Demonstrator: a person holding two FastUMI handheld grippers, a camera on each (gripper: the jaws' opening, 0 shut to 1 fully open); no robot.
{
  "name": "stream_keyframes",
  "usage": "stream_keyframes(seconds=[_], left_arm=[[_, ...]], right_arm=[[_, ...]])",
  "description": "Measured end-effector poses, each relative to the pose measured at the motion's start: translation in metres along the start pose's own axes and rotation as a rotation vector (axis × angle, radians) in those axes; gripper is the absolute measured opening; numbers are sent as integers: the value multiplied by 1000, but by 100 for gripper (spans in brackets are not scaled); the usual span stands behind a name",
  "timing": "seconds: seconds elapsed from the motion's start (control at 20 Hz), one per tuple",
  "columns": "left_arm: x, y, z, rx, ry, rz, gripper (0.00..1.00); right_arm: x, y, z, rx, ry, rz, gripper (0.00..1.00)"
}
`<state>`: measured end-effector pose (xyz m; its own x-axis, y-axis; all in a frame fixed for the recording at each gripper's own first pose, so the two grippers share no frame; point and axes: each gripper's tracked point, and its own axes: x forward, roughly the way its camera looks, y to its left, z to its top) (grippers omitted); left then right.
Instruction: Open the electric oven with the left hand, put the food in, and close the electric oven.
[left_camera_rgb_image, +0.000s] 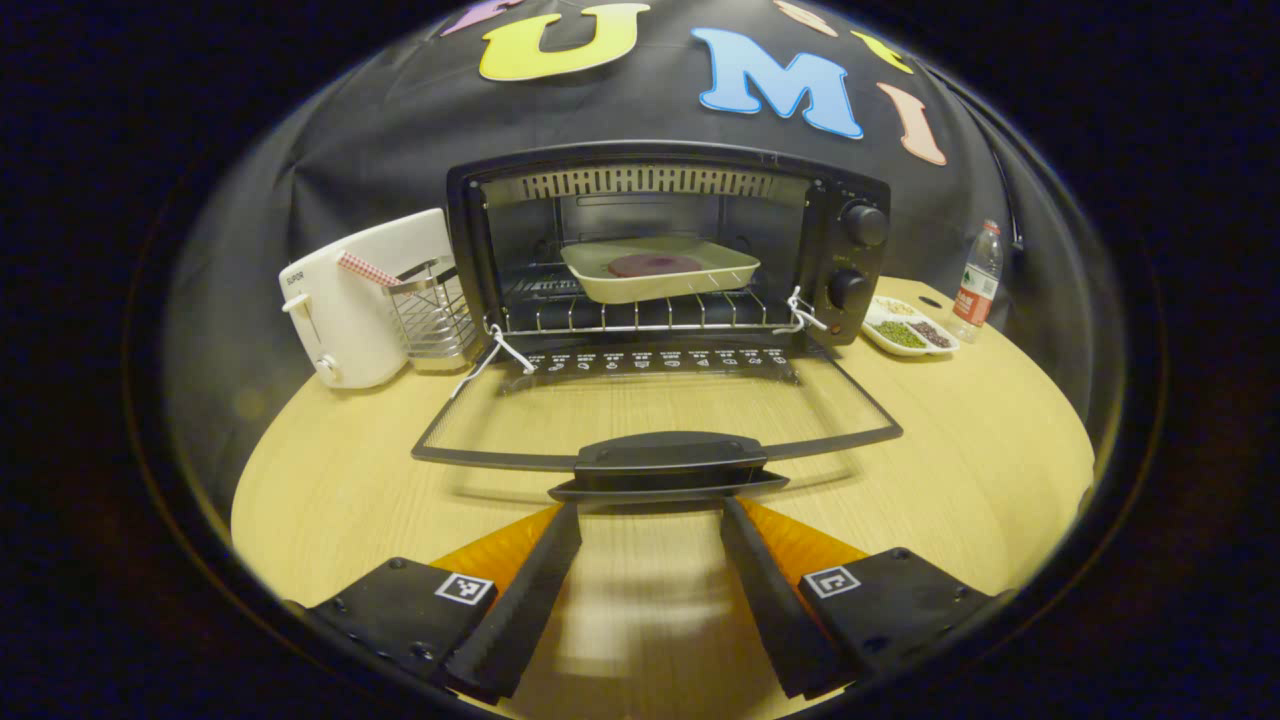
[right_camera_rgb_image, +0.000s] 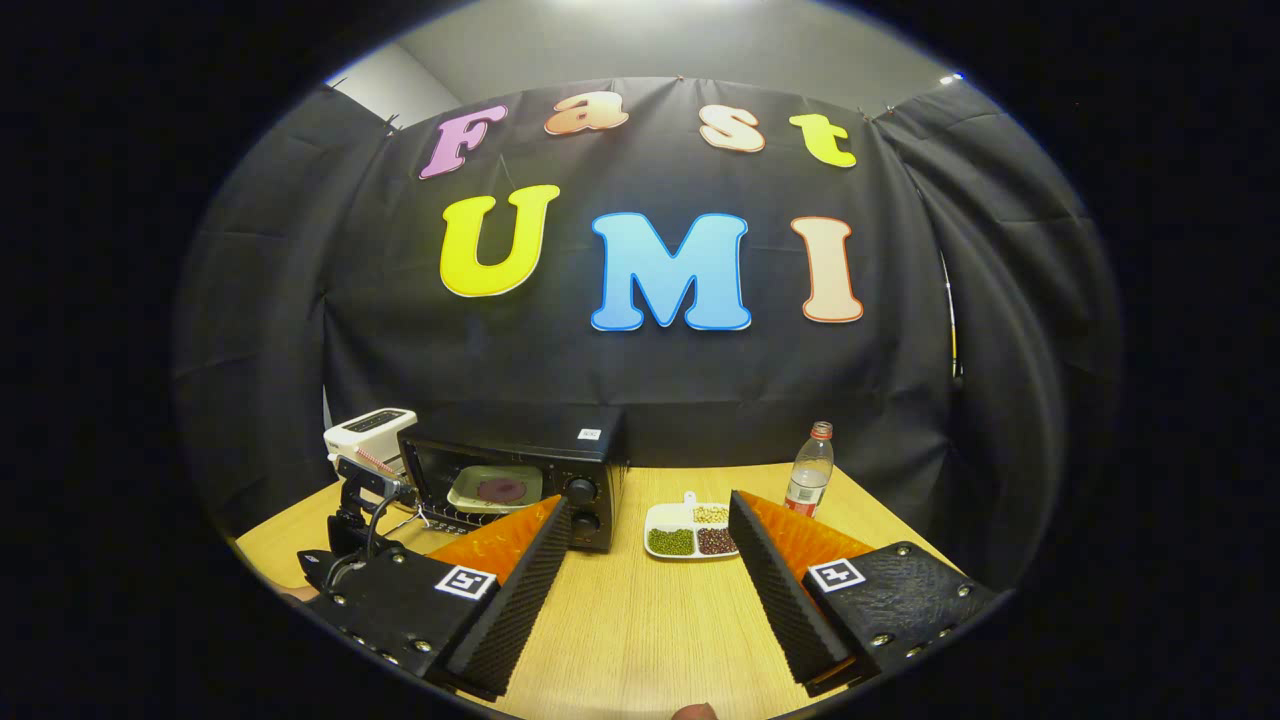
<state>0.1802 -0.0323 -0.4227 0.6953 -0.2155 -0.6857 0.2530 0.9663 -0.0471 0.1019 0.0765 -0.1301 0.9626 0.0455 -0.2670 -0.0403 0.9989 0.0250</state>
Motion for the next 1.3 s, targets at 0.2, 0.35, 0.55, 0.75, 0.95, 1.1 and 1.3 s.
stream_keyframes(seconds=[0.2,0.35,0.55,0.75,0.95,1.1,1.3], left_arm=[[-9,0,10,7,-37,1,99],[-22,0,23,-2,-71,-4,97],[-38,1,46,-28,-138,-8,97],[-46,1,69,-4,-203,-7,100],[-51,2,102,18,-271,-9,100],[-53,5,130,13,-321,-16,100],[-84,1,168,20,-402,-28,97]], right_arm=[[3,11,-4,0,3,27,98],[4,19,-8,6,14,52,98],[7,26,-9,17,13,67,98],[10,23,-10,37,21,56,98],[4,13,-6,48,31,41,98],[10,19,-9,54,21,37,98],[7,15,0,60,2,34,98]])
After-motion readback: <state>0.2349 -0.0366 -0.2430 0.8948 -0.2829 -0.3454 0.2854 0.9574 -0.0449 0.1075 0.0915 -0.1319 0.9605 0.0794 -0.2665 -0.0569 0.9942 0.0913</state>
